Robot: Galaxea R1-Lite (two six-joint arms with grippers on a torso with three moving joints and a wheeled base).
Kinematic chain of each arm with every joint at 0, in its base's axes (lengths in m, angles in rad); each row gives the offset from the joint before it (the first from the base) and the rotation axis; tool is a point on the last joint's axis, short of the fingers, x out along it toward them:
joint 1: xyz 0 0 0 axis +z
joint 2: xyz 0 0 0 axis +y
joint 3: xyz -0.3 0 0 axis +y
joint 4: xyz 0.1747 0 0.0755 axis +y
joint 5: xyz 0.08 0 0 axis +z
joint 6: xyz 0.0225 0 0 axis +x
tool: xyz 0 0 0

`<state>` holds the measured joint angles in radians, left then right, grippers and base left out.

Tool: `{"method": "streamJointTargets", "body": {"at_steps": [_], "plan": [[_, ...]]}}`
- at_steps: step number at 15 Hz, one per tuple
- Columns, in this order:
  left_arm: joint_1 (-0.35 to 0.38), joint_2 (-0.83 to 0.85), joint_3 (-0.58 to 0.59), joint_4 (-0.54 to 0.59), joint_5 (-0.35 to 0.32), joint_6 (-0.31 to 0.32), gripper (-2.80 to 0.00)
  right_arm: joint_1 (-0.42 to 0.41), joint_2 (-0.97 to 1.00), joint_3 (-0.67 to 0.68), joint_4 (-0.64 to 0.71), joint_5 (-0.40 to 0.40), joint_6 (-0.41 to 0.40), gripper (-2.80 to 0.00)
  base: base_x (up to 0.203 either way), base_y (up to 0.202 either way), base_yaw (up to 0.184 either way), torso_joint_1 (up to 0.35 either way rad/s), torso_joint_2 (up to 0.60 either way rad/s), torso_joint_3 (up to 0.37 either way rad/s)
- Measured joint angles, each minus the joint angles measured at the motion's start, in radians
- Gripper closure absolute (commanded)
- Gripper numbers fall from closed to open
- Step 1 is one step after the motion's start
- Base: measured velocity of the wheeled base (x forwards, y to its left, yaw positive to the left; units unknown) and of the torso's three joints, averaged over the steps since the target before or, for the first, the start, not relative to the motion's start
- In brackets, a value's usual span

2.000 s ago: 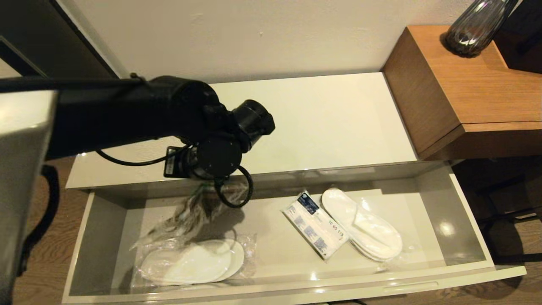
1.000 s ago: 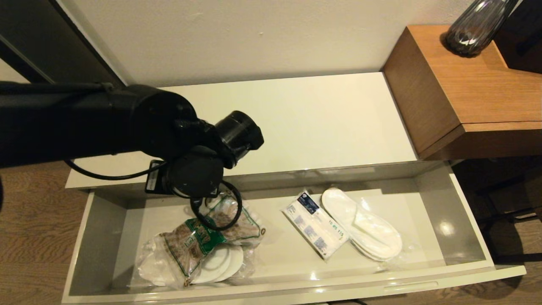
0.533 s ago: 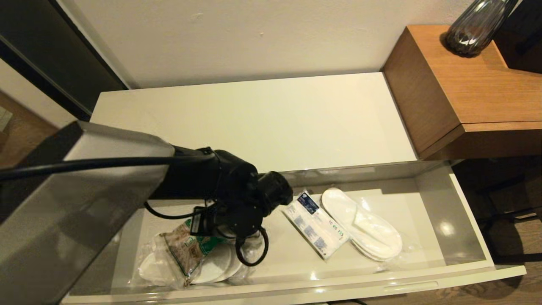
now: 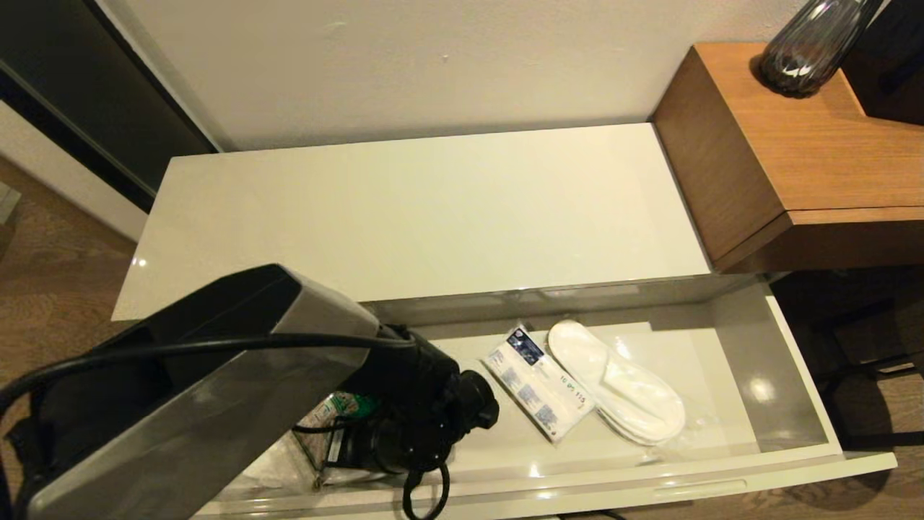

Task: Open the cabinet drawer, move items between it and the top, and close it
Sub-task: Place the solid drinks on the table

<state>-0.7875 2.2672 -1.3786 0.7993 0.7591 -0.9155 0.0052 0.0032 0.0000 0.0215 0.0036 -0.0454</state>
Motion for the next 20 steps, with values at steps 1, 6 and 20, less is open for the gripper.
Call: {"method": "streamJointTargets", "body": {"at_steps": [1,6,20], "plan": [[-0.004,0.0,0.041,-0.045,-0.006,0.01,-2.8,0.0,0.0,0.0,-0.001,0.0,0.0,0.0,0.0,0.0,0.0,0.0,0.0,0.0],[-0.011,0.018,0.089,-0.209,-0.012,0.1,-2.8,0.001,0.0,0.0,0.0,0.0,0.0,0.0,0.0,0.0,0.0,0.0,0.0,0.0],[0.191,0.104,0.136,-0.933,-0.014,0.732,-2.8,0.001,0.0,0.0,0.0,0.0,0.0,0.0,0.0,0.0,0.0,0.0,0.0,0.0]]}}
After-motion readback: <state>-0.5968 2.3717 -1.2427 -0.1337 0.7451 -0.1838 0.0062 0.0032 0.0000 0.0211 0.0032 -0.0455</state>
